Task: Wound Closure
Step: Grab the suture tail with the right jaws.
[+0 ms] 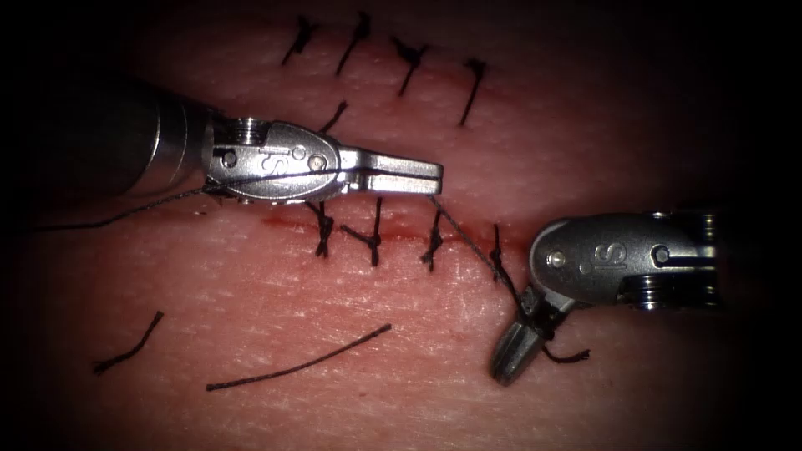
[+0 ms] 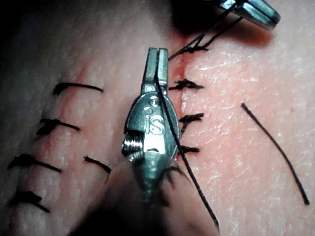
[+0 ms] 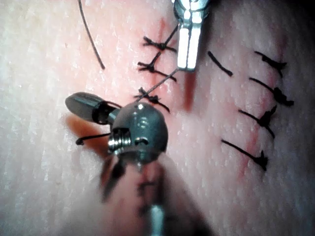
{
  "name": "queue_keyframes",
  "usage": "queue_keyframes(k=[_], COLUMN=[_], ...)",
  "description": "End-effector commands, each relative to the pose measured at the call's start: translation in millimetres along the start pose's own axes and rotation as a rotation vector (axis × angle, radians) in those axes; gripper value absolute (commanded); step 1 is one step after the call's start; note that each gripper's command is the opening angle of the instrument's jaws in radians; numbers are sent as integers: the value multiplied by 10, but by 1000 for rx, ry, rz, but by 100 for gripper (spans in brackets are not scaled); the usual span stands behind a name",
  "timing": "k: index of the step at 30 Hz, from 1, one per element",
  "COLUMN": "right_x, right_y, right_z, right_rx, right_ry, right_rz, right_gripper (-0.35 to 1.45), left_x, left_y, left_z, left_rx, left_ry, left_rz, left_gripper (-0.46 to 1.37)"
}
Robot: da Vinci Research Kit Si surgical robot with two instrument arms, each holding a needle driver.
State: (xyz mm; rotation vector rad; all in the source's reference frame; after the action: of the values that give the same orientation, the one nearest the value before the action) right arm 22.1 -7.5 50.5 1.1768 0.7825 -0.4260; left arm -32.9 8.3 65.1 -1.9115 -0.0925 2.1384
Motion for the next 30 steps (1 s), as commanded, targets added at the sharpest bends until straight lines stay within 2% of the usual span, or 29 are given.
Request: queue_keyframes(k=[1, 18, 20, 23, 24, 25, 30], right_x=[0, 5, 6, 8, 8, 8, 8], right_y=[0, 1, 0, -1, -2, -3, -7], right_z=[0, -9, -10, -10, -10, -10, -8], right_rx=[-4, -11, -10, -10, -9, -9, -7], right_ry=[0, 0, -5, -12, -15, -15, -15], right_rz=[0, 5, 6, 8, 14, 31, 47], right_gripper=[-35, -35, -5, 14, 41, 58, 80], left_x=[0, 0, 0, 0, 1, 0, 1], left_y=[0, 1, 1, 1, 1, 1, 1], left_z=[0, 0, 0, -1, -1, -1, -2], left_rx=[-3, -3, -3, -4, -4, -4, -4], left_ry=[0, 0, 0, 0, 0, 0, 0], left_rz=[0, 6, 6, 6, 6, 6, 5], left_gripper=[-35, -35, -35, -35, -35, -35, -35])
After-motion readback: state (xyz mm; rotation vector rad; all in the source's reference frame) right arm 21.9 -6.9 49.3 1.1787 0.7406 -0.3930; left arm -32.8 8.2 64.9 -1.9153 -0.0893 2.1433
